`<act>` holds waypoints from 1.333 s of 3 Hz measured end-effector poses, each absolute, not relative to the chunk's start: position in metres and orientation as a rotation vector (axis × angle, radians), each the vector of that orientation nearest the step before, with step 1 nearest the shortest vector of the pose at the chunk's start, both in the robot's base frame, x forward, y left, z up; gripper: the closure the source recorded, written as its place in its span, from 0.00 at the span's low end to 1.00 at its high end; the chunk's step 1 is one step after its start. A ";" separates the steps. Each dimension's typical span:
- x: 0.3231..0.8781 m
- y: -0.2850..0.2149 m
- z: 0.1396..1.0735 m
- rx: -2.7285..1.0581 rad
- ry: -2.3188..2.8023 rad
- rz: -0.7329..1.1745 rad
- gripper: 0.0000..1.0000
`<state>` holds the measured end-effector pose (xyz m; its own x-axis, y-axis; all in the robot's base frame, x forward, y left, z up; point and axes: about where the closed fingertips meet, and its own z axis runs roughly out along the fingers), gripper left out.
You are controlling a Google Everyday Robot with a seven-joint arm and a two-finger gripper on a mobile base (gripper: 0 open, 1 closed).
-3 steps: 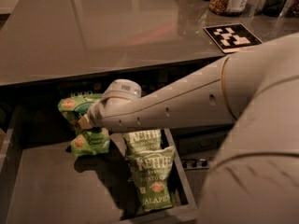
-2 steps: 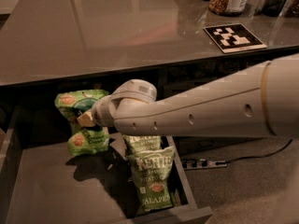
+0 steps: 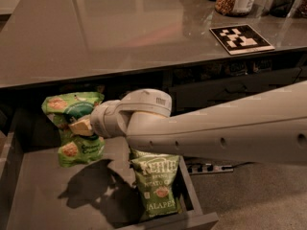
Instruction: Pick green rice chip bag from top drawer and place on counter
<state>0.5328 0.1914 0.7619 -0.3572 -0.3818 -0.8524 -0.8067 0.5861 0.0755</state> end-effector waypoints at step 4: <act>0.591 0.055 0.794 -0.898 1.875 0.750 1.00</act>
Offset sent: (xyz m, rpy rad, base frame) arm 0.0533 -0.1231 0.0821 0.1128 -0.0002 0.0248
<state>0.5905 0.0549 0.7943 -0.3328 -0.2782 -0.9010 -0.8229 0.5523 0.1334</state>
